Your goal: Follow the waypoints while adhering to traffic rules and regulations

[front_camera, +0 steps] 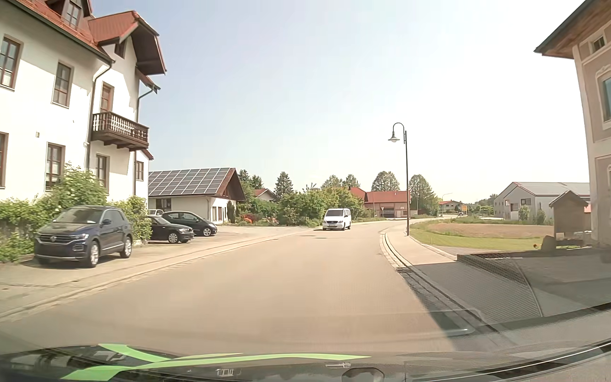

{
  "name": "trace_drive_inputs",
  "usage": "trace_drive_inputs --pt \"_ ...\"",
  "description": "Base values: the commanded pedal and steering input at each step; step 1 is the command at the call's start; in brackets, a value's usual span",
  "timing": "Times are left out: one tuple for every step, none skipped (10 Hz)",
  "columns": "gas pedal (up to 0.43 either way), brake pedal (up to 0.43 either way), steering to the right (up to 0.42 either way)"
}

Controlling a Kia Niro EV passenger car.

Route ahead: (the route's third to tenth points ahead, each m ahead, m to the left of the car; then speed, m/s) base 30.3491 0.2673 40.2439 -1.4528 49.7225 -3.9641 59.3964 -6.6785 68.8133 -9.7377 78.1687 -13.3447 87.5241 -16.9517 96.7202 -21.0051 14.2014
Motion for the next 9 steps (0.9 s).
trace_drive_inputs --pt "0.079 0.0 0.02" --pt "0.079 0.0 0.017" --pt "0.079 0.0 0.015" --pt "0.079 0.0 0.015" --pt "0.079 0.0 0.016" --pt "0.087 0.0 0.016" --pt "0.098 0.0 0.017" --pt "0.098 0.0 0.017" --pt "0.098 0.0 0.018"
